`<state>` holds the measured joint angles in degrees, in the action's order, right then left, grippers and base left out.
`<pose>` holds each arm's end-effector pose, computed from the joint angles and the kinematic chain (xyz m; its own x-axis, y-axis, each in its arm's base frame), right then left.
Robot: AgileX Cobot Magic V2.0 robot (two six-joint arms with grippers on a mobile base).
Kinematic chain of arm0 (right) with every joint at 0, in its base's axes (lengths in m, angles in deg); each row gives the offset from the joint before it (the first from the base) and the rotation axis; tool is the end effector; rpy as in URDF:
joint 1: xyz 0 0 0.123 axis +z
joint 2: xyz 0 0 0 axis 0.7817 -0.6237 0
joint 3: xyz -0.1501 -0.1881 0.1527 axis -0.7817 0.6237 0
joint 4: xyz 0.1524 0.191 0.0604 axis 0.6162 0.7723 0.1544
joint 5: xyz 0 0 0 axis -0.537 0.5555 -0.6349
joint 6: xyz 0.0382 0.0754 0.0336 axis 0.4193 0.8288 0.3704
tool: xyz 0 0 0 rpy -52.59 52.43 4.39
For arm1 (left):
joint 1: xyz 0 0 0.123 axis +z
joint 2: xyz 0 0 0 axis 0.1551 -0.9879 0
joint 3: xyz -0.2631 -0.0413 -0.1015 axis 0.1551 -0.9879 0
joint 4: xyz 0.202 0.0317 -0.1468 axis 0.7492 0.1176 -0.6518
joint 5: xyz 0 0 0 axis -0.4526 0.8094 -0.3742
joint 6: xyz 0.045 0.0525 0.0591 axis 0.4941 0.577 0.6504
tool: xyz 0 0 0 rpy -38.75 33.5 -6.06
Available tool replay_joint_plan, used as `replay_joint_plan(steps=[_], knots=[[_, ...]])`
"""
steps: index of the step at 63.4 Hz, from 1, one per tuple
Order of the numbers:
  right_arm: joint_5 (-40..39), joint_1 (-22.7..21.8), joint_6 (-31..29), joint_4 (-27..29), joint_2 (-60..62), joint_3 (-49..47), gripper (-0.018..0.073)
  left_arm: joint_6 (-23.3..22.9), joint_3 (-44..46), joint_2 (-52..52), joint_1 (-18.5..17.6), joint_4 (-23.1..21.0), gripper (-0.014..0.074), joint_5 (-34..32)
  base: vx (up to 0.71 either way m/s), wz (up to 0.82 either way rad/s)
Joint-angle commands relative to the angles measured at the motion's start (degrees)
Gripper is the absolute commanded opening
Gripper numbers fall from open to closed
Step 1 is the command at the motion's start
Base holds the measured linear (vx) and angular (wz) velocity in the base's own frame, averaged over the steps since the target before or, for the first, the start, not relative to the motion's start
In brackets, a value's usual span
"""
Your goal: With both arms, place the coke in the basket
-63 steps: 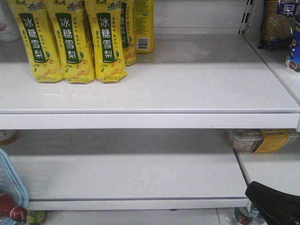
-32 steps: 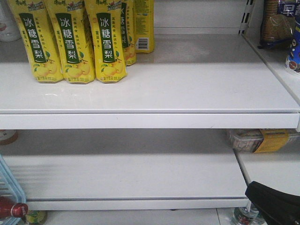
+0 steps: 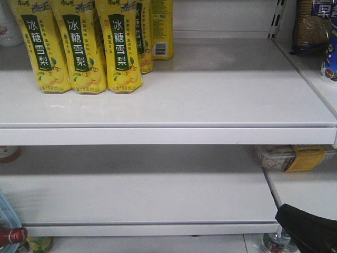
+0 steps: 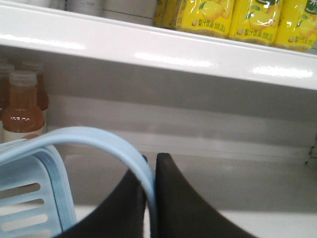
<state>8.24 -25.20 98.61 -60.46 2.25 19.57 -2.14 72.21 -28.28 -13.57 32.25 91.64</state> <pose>0.0777 0.0535 0.2353 -0.2509 0.0627 -0.9660 -0.5360 0.8219 0.1926 0.0573 -0.0045 0.1971 -0.0046 -0.2312 -0.9729 0.0801 0.9697 -0.2308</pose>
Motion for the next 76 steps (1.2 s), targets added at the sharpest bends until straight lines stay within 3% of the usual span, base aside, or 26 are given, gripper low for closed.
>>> replay_joint_plan(steps=[1, 68, 76], knots=[[0.93, -0.41, -0.27, -2.41, -0.22, -1.60, -0.0005, 1.47, 0.23, 1.22, 0.07, 2.18, -0.0006, -10.04, 0.00, 0.00], [0.99, -0.41, -0.27, -2.24, -0.22, -1.60, -0.0005, 1.42, 0.22, 1.17, 0.07, 2.18, -0.0006, -9.59, 0.00, 0.00], [0.99, -0.41, -0.32, 2.16, -0.22, -1.47, -0.0005, 1.42, 0.22, 1.17, 0.07, 2.18, -0.0006, -9.59, 0.00, 0.00]])
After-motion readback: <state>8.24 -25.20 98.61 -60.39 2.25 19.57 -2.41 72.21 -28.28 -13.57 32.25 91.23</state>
